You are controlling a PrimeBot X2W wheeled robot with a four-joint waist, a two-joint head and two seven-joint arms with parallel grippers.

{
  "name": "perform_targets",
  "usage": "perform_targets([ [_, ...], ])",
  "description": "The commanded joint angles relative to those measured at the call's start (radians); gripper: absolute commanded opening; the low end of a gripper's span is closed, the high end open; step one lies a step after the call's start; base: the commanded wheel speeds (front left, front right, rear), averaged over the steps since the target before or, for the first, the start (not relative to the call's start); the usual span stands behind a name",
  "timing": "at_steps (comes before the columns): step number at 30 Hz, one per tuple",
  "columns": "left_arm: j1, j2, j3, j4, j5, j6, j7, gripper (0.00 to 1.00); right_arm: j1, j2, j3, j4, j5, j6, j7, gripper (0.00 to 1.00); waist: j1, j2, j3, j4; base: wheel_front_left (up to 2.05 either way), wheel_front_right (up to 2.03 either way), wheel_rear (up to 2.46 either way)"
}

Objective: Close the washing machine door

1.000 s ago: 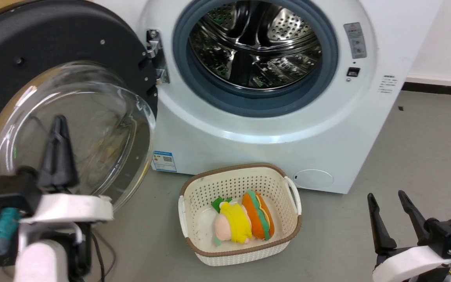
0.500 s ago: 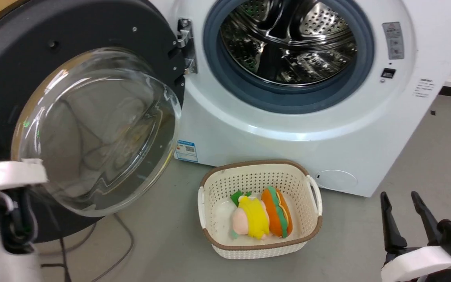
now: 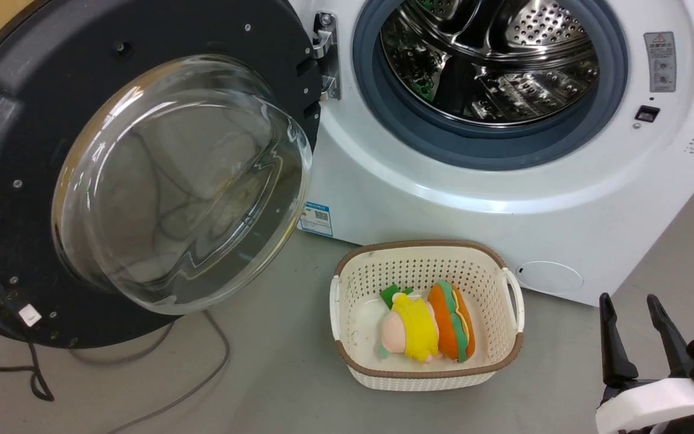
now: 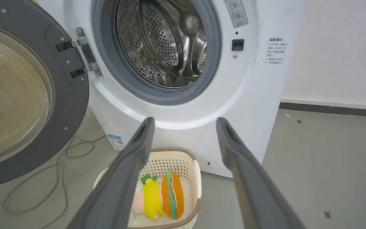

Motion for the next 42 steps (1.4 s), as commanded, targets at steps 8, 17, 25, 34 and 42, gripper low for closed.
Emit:
perform_targets([
  [8,-0.148,0.073,0.104,0.202,-0.185,0.046,0.192,0.0,-0.026,0.003,-0.009,0.026,0.023,0.004,-0.026,1.0,0.0,0.0,0.024,0.02,0.0,0.0,0.0],
  [17,-0.193,0.114,0.15,0.333,-0.346,0.029,0.461,0.0,-0.034,0.003,0.001,0.04,0.044,0.005,-0.045,1.0,0.0,0.0,0.052,0.032,0.0,0.0,0.0],
  [25,-0.154,0.116,0.167,0.345,-0.431,-0.014,0.632,0.0,-0.048,0.003,-0.009,0.051,0.052,0.005,-0.06,1.0,0.0,0.0,0.071,0.039,0.0,0.0,0.0],
  [34,-0.081,0.07,0.195,0.273,-0.594,-0.062,0.833,0.0,-0.048,0.004,-0.035,0.074,0.078,0.006,-0.078,1.0,0.0,0.0,0.061,0.07,0.0,0.0,0.0],
  [42,-0.012,0.022,0.14,0.173,-0.69,-0.075,0.996,0.0,-0.042,0.004,-0.056,0.102,0.109,0.006,-0.095,1.0,0.0,0.0,0.039,0.119,0.0,0.0,0.0],
])
